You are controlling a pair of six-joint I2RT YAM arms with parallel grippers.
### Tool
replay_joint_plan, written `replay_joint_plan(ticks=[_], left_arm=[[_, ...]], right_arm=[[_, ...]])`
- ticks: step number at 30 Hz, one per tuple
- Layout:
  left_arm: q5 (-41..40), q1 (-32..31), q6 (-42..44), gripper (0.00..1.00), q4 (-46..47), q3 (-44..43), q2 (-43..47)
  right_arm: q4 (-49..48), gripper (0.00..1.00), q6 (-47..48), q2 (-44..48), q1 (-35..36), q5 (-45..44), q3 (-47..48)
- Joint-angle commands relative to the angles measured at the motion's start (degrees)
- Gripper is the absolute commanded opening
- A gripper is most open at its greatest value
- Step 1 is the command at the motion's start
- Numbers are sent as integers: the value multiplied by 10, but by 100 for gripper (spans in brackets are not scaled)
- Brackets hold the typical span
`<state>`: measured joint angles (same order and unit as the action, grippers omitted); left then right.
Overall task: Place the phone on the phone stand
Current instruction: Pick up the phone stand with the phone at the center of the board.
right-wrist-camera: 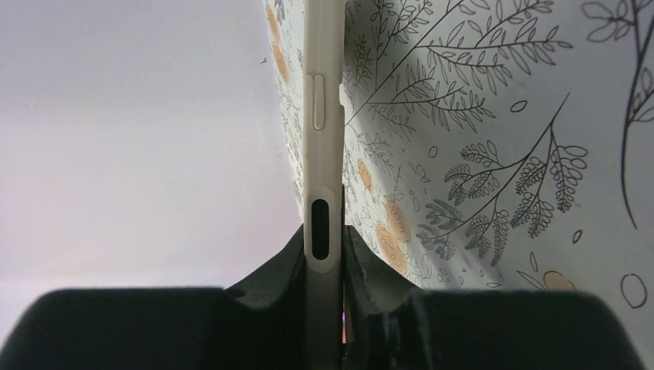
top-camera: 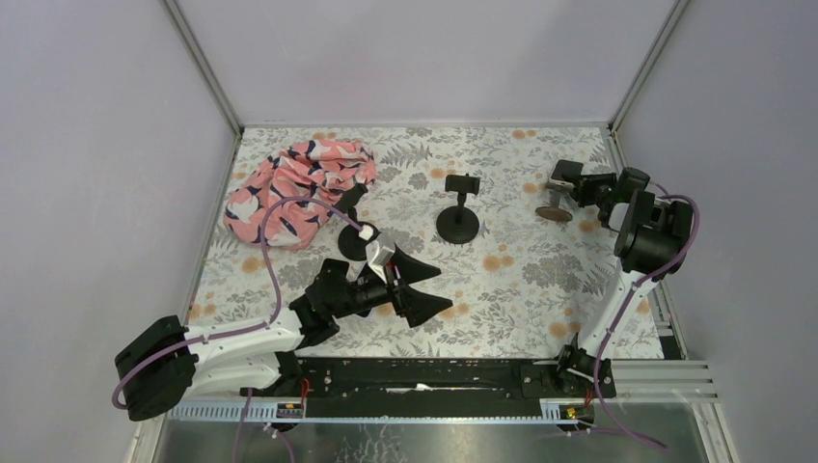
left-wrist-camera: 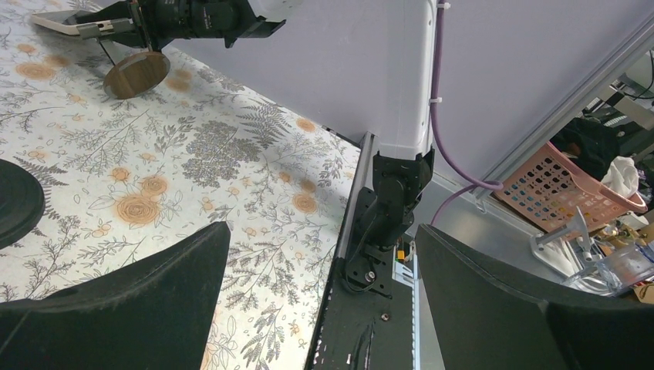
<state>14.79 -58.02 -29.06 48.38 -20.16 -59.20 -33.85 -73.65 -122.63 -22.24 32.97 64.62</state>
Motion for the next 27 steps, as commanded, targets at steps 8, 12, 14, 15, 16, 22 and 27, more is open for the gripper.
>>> replay_joint_plan(ticks=[8,12,14,15,16,22,27], left_arm=[[-3,2,-4,99,29,-6,11],[-3,1,-5,99,30,-3,10],[-1,1,-5,99,32,-2,6],[0,1,-5,99,33,-2,4],[2,1,-6,99,35,-1,1],[6,0,-7,99,44,-3,-7],[6,0,-6,99,45,-5,-11]], right_arm=[[-120,9,41,35,3,87,-20],[-173,8,92,60,4,127,-37],[-281,3,100,65,4,158,-58],[-349,0,85,64,4,171,-73],[-414,0,72,62,4,183,-90],[-639,0,76,62,5,248,-135],[-642,0,143,92,5,276,-169]])
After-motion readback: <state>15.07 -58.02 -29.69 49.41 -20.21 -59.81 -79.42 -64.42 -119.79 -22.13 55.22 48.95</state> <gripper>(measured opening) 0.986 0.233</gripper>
